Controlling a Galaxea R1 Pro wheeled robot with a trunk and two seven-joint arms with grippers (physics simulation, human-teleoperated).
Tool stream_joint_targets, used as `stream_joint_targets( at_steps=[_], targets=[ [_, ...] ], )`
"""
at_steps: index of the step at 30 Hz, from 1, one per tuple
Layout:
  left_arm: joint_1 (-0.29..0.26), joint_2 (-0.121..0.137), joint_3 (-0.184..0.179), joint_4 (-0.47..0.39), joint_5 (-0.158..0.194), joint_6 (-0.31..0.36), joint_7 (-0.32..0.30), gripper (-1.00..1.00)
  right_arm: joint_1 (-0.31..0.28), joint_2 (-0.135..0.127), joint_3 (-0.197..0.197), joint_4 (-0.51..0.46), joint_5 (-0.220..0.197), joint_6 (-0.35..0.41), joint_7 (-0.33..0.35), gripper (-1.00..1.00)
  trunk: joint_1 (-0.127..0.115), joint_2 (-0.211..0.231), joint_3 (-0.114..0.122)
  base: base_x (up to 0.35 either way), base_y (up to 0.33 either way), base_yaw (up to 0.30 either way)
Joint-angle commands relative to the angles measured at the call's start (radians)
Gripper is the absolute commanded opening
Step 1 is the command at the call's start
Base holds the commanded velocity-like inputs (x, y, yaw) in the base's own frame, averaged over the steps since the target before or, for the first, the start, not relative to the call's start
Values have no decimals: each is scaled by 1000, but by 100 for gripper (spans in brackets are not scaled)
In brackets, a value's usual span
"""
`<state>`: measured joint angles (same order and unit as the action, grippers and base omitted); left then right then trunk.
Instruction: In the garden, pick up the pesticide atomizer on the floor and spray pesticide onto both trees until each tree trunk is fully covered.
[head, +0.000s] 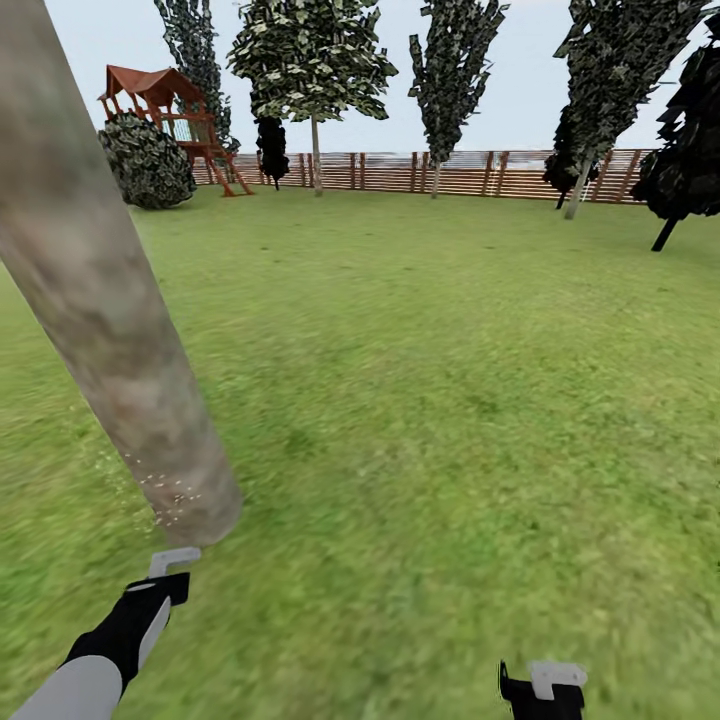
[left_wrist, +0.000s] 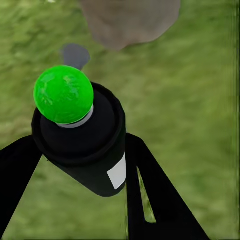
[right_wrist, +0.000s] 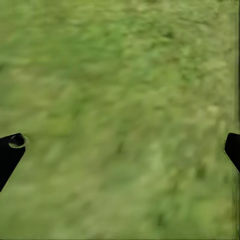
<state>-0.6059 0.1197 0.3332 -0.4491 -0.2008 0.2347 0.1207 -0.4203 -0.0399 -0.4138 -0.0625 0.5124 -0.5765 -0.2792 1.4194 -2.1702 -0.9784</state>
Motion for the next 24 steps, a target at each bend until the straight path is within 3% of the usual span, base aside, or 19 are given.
stream_joint_targets(
  at_steps=[1, 8, 24],
  targets=[
    [0, 0, 0, 0, 0, 0, 0, -100, 0, 0, 0, 0, 0, 0, 0, 100, 0, 0, 0, 78, -266, 0],
    [0, 0, 1, -2, 0, -1, 2, -100, 0, 1, 1, 0, 0, 0, 2, 100, 0, 0, 0, 6, -269, 42],
    [0, 2, 1, -3, 0, -1, 2, -100, 0, 2, 1, 1, 0, 0, 2, 100, 0, 0, 0, 127, -257, 272]
  ],
)
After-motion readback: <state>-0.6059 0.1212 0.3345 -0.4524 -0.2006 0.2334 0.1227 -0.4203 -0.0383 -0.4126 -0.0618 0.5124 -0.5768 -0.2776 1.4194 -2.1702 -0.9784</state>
